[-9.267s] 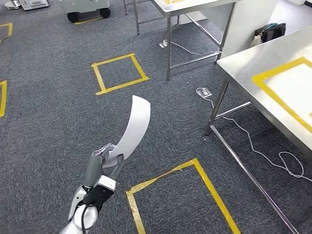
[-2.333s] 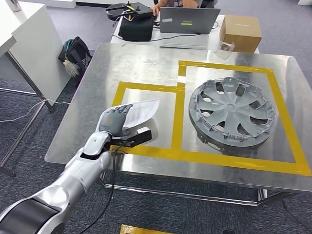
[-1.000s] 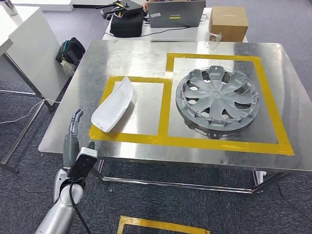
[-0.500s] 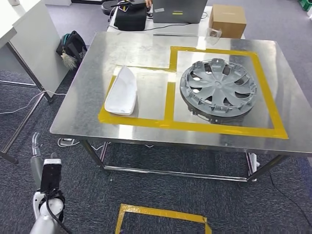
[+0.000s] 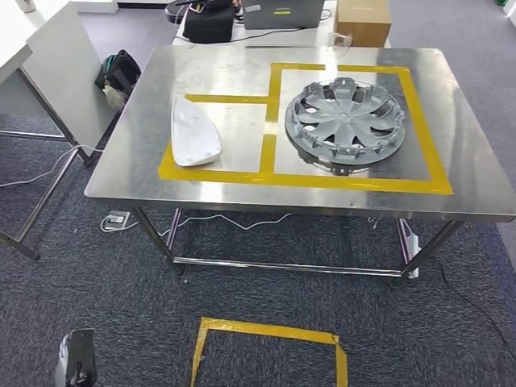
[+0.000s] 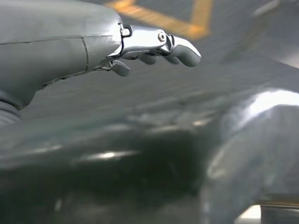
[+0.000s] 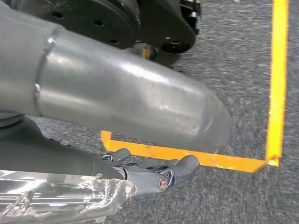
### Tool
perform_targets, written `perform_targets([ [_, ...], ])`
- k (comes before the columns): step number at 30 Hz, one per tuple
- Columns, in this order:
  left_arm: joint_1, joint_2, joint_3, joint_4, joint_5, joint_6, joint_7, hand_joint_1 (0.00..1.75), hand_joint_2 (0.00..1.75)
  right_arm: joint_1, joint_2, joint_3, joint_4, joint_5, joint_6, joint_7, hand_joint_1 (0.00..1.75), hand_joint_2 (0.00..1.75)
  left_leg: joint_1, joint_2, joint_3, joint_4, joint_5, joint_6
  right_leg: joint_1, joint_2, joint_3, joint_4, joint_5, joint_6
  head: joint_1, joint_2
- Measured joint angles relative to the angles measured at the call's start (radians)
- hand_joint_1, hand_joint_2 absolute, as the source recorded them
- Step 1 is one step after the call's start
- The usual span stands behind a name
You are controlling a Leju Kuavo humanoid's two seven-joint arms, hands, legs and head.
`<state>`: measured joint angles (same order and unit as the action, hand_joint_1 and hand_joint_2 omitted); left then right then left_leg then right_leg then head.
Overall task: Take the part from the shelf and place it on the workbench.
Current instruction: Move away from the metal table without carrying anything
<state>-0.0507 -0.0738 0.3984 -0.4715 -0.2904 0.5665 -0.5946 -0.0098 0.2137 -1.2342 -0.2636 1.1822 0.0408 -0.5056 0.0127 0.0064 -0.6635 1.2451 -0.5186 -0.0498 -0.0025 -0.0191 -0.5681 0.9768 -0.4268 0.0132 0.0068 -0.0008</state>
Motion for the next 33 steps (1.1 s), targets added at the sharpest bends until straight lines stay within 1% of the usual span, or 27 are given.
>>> perform_targets([
  [2, 0.004, -0.003, 0.008, 0.068, -0.001, -0.036, 0.041, 0.00, 0.00, 0.000, -0.002, 0.000, -0.001, 0.009, 0.001, 0.003, 0.00, 0.00, 0.010, 0.024, 0.102, -0.121, 0.035, -0.010, 0.000, -0.017, -0.023, 0.011, 0.012, 0.012, -0.001, 0.000],
  [3, 0.004, -0.005, 0.011, 0.093, -0.001, -0.054, 0.058, 0.00, 0.00, 0.000, -0.003, 0.000, 0.000, 0.013, 0.001, 0.006, 0.00, 0.00, 0.010, 0.038, 0.152, -0.192, 0.032, -0.009, 0.001, -0.027, -0.031, 0.017, 0.016, 0.019, -0.001, 0.000],
  [4, 0.004, -0.008, 0.014, 0.115, -0.003, -0.069, 0.071, 0.00, 0.00, -0.001, -0.004, 0.000, 0.000, 0.017, 0.000, 0.009, 0.00, 0.00, 0.009, 0.049, 0.184, -0.243, 0.023, -0.002, 0.001, -0.037, -0.036, 0.023, 0.022, 0.026, -0.002, 0.000],
  [5, 0.006, -0.010, 0.016, 0.134, -0.006, -0.078, 0.081, 0.00, 0.00, -0.002, -0.005, 0.000, 0.000, 0.020, -0.001, 0.012, 0.00, 0.00, 0.005, 0.051, 0.198, -0.272, 0.016, 0.008, 0.000, -0.048, -0.040, 0.025, 0.027, 0.032, -0.002, 0.000],
  [7, 0.017, -0.011, 0.019, 0.168, -0.013, -0.088, 0.095, 0.00, 0.00, -0.003, -0.004, 0.000, 0.001, 0.023, -0.002, 0.017, 0.00, 0.00, -0.003, 0.037, 0.182, -0.280, 0.023, 0.034, -0.008, -0.062, -0.046, 0.027, 0.036, 0.046, -0.002, 0.000],
  [8, 0.024, -0.011, 0.020, 0.182, -0.017, -0.094, 0.106, 0.00, 0.00, -0.002, -0.004, 0.000, 0.002, 0.024, -0.002, 0.020, 0.00, 0.00, -0.005, 0.030, 0.173, -0.280, 0.033, 0.044, -0.012, -0.053, -0.053, 0.036, 0.020, 0.051, -0.002, 0.000],
  [9, 0.029, -0.011, 0.021, 0.194, -0.023, -0.104, 0.119, 0.00, 0.00, 0.000, -0.004, 0.000, 0.003, 0.025, -0.003, 0.023, 0.00, 0.00, -0.006, 0.023, 0.161, -0.281, 0.044, 0.054, -0.014, -0.037, -0.064, 0.064, -0.015, 0.055, -0.001, 0.000],
  [10, 0.030, -0.011, 0.021, 0.203, -0.029, -0.119, 0.133, 0.00, 0.00, 0.001, -0.004, 0.000, 0.005, 0.027, -0.004, 0.025, 0.00, 0.00, -0.008, 0.014, 0.147, -0.281, 0.056, 0.063, -0.014, -0.017, -0.081, 0.114, -0.066, 0.056, -0.001, 0.000],
  [12, 0.029, -0.013, 0.019, 0.215, -0.043, -0.158, 0.154, 0.00, 0.00, 0.003, -0.003, 0.000, 0.006, 0.031, -0.006, 0.027, 0.00, 0.00, -0.014, -0.007, 0.115, -0.280, 0.081, 0.072, -0.009, 0.012, -0.112, 0.248, -0.164, 0.050, 0.000, 0.000],
  [13, 0.030, -0.015, 0.017, 0.222, -0.051, -0.178, 0.161, 0.00, 0.00, 0.002, -0.003, 0.000, 0.007, 0.033, -0.008, 0.028, 0.00, 0.00, -0.019, -0.018, 0.099, -0.280, 0.092, 0.074, -0.005, 0.016, -0.116, 0.298, -0.181, 0.045, 0.000, 0.000],
  [14, 0.032, -0.018, 0.014, 0.228, -0.061, -0.197, 0.168, 0.00, 0.00, 0.000, -0.003, 0.000, 0.007, 0.035, -0.009, 0.027, 0.00, 0.00, -0.022, -0.028, 0.084, -0.280, 0.103, 0.075, 0.000, 0.019, -0.106, 0.318, -0.174, 0.038, 0.000, 0.000],
  [15, 0.036, -0.020, 0.009, 0.234, -0.071, -0.215, 0.172, 0.00, 0.00, -0.001, -0.003, 0.000, 0.007, 0.037, -0.010, 0.027, 0.00, 0.00, -0.025, -0.039, 0.070, -0.279, 0.114, 0.074, 0.006, 0.023, -0.078, 0.301, -0.146, 0.030, 0.000, 0.000],
  [16, 0.038, -0.022, 0.004, 0.238, -0.080, -0.231, 0.175, 0.00, 0.00, -0.002, -0.003, 0.000, 0.007, 0.039, -0.011, 0.026, 0.00, 0.00, -0.027, -0.051, 0.057, -0.279, 0.125, 0.073, 0.011, 0.033, -0.034, 0.254, -0.114, 0.021, 0.000, 0.000],
  [17, 0.040, -0.025, -0.002, 0.242, -0.087, -0.245, 0.177, 0.00, 0.00, -0.002, -0.003, 0.000, 0.007, 0.040, -0.011, 0.025, 0.00, 0.00, -0.029, -0.062, 0.047, -0.279, 0.136, 0.072, 0.015, 0.053, 0.020, 0.185, -0.097, 0.012, -0.001, 0.000],
  [18, 0.040, -0.026, -0.008, 0.244, -0.093, -0.258, 0.176, 0.00, 0.00, -0.002, -0.003, 0.000, 0.007, 0.041, -0.011, 0.024, 0.00, 0.00, -0.031, -0.073, 0.038, -0.277, 0.146, 0.070, 0.016, 0.074, 0.078, 0.106, -0.096, 0.005, -0.001, 0.000],
  [19, 0.040, -0.028, -0.013, 0.245, -0.099, -0.270, 0.175, 0.00, 0.00, -0.002, -0.002, 0.000, 0.007, 0.042, -0.011, 0.024, 0.00, 0.00, -0.033, -0.082, 0.033, -0.276, 0.156, 0.067, 0.017, 0.090, 0.117, 0.044, -0.108, 0.002, -0.001, 0.000],
  [20, 0.040, -0.029, -0.019, 0.246, -0.106, -0.280, 0.174, 0.00, 0.00, -0.002, -0.001, 0.000, 0.007, 0.043, -0.011, 0.023, 0.00, 0.00, -0.033, -0.091, 0.029, -0.275, 0.164, 0.062, 0.017, 0.097, 0.141, 0.003, -0.122, 0.000, -0.002, 0.000],
  [22, 0.044, -0.028, -0.030, 0.251, -0.118, -0.296, 0.173, 0.00, 0.00, -0.001, 0.004, 0.000, 0.007, 0.045, -0.011, 0.023, 0.00, 0.00, -0.033, -0.108, 0.022, -0.275, 0.178, 0.052, 0.016, 0.079, 0.142, -0.017, -0.123, -0.003, -0.002, 0.000],
  [23, 0.047, -0.028, -0.035, 0.253, -0.124, -0.303, 0.173, 0.00, 0.00, -0.001, 0.006, 0.000, 0.007, 0.045, -0.011, 0.023, 0.00, 0.00, -0.032, -0.103, 0.016, -0.267, 0.169, 0.047, 0.015, 0.067, 0.139, -0.017, -0.117, -0.009, -0.004, 0.000],
  [24, 0.049, -0.028, -0.040, 0.255, -0.129, -0.308, 0.174, 0.00, 0.00, 0.001, 0.008, 0.000, 0.007, 0.045, -0.011, 0.023, 0.00, 0.00, -0.031, -0.089, 0.006, -0.245, 0.146, 0.042, 0.012, 0.054, 0.134, -0.018, -0.110, -0.014, -0.007, 0.000],
  [25, 0.050, -0.028, -0.045, 0.256, -0.134, -0.314, 0.174, 0.00, 0.00, 0.004, 0.010, 0.000, 0.008, 0.045, -0.011, 0.023, 0.00, 0.00, -0.029, -0.067, -0.010, -0.203, 0.107, 0.036, 0.010, 0.040, 0.129, -0.019, -0.103, -0.018, -0.011, 0.000],
  [27, 0.049, -0.030, -0.056, 0.258, -0.141, -0.320, 0.174, 0.00, 0.00, 0.011, 0.010, 0.000, 0.008, 0.045, -0.011, 0.024, 0.00, 0.00, -0.021, -0.031, -0.054, -0.072, 0.020, 0.020, 0.010, 0.010, 0.118, -0.018, -0.095, -0.019, -0.017, 0.000],
  [28, 0.048, -0.031, -0.060, 0.259, -0.143, -0.324, 0.174, 0.00, 0.00, 0.013, 0.010, 0.000, 0.008, 0.045, -0.011, 0.024, 0.00, 0.00, -0.016, -0.023, -0.068, -0.015, -0.004, 0.013, 0.010, -0.007, 0.112, -0.017, -0.091, -0.017, -0.017, 0.000],
  [29, 0.049, -0.031, -0.064, 0.260, -0.146, -0.327, 0.175, 0.00, 0.00, 0.014, 0.010, 0.000, 0.008, 0.045, -0.011, 0.024, 0.00, 0.00, -0.010, -0.018, -0.066, 0.011, -0.007, 0.008, 0.010, -0.022, 0.108, -0.017, -0.089, -0.015, -0.017, 0.000],
  [30, 0.050, -0.032, -0.068, 0.261, -0.149, -0.332, 0.175, 0.00, 0.00, 0.014, 0.011, 0.000, 0.008, 0.045, -0.012, 0.023, 0.00, 0.00, -0.006, -0.014, -0.047, 0.000, 0.007, 0.004, 0.009, -0.036, 0.106, -0.016, -0.087, -0.013, -0.017, 0.000],
  [31, 0.051, -0.031, -0.072, 0.261, -0.154, -0.338, 0.176, 0.00, 0.00, 0.014, 0.011, 0.000, 0.008, 0.045, -0.012, 0.023, 0.00, 0.00, -0.003, -0.006, -0.009, -0.049, 0.032, 0.000, 0.007, -0.049, 0.107, -0.015, -0.087, -0.009, -0.017, 0.000],
  [33, 0.050, -0.031, -0.081, 0.262, -0.163, -0.349, 0.177, 0.00, 0.00, 0.012, 0.011, 0.000, 0.007, 0.045, -0.012, 0.023, 0.00, 0.00, -0.003, 0.036, 0.079, -0.183, 0.072, -0.001, 0.007, -0.073, 0.110, -0.013, -0.089, 0.001, -0.019, 0.000],
])
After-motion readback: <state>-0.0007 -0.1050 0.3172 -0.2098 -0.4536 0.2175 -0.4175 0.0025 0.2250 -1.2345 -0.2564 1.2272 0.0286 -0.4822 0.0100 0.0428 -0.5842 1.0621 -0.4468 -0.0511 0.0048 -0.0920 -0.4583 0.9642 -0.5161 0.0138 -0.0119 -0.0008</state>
